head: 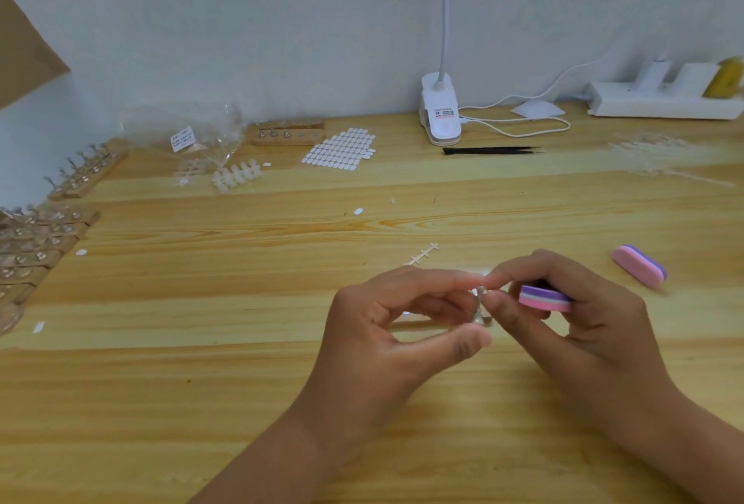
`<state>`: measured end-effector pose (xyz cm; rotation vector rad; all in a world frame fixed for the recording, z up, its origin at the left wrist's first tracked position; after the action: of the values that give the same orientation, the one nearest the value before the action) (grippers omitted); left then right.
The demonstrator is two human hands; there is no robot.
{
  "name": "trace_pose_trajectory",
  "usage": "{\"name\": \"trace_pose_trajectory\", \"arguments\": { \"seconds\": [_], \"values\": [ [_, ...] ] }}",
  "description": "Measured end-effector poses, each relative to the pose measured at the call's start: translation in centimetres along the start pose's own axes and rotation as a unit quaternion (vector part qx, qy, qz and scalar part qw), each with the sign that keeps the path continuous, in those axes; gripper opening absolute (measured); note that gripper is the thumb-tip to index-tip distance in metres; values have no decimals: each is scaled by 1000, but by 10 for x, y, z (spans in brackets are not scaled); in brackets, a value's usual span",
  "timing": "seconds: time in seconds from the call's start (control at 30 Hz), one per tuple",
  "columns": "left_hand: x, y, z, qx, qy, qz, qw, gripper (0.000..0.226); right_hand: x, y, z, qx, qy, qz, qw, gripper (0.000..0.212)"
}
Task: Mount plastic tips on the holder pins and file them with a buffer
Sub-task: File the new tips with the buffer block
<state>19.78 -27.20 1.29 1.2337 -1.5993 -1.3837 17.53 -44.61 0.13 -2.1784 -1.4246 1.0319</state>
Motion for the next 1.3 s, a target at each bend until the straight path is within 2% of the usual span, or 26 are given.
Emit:
{"name": "trace_pose_trajectory", "arguments": {
  "seconds": [0.2, 0.33, 0.4, 0.6, 0.8, 1.0, 1.07, 1.17, 1.3],
  "values": [
    [-1, 2, 1, 29, 21, -28, 999, 32, 1, -1, 1, 28, -10, -59, 998, 10],
    [-1, 0, 3, 10, 28, -30, 999, 30, -4, 1, 2, 21, -47, -54, 997, 32],
    [-1, 0, 3, 3, 33, -31, 999, 28, -3, 3, 1, 19, -51, -34, 998, 35],
    [-1, 4, 2, 20, 59, -66, 996, 26, 1, 1, 4, -24, -42, -41, 998, 29],
    [-1, 6, 3, 40, 64, -75, 994, 31, 3, -1, 1, -99, -9, 32, 995, 23],
    [-5, 2, 1, 7, 64, -87, 994, 26, -3, 5, -3, -90, 1, 76, 993, 23],
    [-4, 3, 1, 9, 68, -98, 993, 27, -3, 0, -3, -112, 18, 75, 991, 24],
    [-2, 6, 2, 25, 63, -117, 991, 28, -2, -1, -2, -150, -1, 65, 987, 23],
    [-4, 3, 2, 8, 72, -117, 990, 23, -8, 6, -7, -130, -3, 99, 987, 24]
  ]
}}
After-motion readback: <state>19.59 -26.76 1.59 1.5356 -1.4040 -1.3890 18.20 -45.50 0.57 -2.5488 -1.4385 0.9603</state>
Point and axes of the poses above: each hand's wrist, its own z-axis away from the middle knuckle, its own x-axis out of the palm, y = z × x, the point moved 2 cm from there along -z, towards the middle knuckle, and after that the axes turned 8 degrees about -x, right-handed, at the moved point
